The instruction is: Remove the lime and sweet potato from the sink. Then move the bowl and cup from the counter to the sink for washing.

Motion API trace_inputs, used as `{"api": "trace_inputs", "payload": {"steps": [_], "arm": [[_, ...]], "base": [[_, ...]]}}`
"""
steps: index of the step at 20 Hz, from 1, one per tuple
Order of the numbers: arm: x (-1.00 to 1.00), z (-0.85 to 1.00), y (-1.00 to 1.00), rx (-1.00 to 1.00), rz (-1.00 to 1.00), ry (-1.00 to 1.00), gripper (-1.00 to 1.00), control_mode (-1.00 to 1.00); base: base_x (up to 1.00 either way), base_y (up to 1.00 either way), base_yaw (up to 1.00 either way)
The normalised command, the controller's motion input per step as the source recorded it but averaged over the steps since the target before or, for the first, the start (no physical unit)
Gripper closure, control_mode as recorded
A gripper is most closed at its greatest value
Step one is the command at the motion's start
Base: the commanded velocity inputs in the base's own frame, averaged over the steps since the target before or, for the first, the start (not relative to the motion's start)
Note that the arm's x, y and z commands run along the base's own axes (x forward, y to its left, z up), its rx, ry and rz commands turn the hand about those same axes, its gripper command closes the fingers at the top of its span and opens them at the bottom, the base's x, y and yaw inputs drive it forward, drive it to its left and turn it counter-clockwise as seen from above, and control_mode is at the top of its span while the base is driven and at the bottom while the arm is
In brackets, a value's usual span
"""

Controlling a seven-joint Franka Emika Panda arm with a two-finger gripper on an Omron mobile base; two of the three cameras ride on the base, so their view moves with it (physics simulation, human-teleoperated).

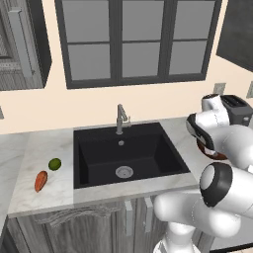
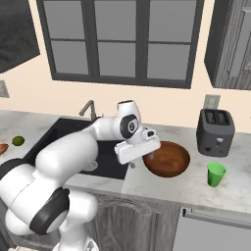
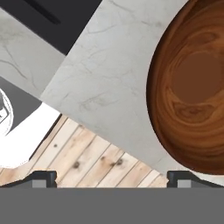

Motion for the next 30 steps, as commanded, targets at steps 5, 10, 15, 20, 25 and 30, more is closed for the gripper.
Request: {"api": "trace_inputs", "payload": {"steps": [5, 10, 15, 20, 25, 30], "arm": [[0.08, -0.12, 0.00, 0.04, 0.00, -0.07, -1.00, -1.00], [0.14, -0.13, 0.00, 0.00, 0.00, -0.08, -1.00, -1.00], [0.19, -0.16, 0.00, 0.00, 0.00, -0.09, -1.00, -1.00], [0.22, -0.18, 0.00, 0.00, 0.00, -0.06, -1.00, -1.00], [0.27, -0.16, 0.00, 0.00, 0.00, -0.05, -1.00, -1.00], [0.29, -0.13, -0.01, 0.00, 0.00, -0.01, -1.00, -1.00]], "base": [[0.00, 0.00, 0.00], [0.00, 0.00, 0.00], [0.00, 0.00, 0.00], [0.00, 0.00, 0.00], [0.00, 0.00, 0.00], [0.00, 0.00, 0.00]]}}
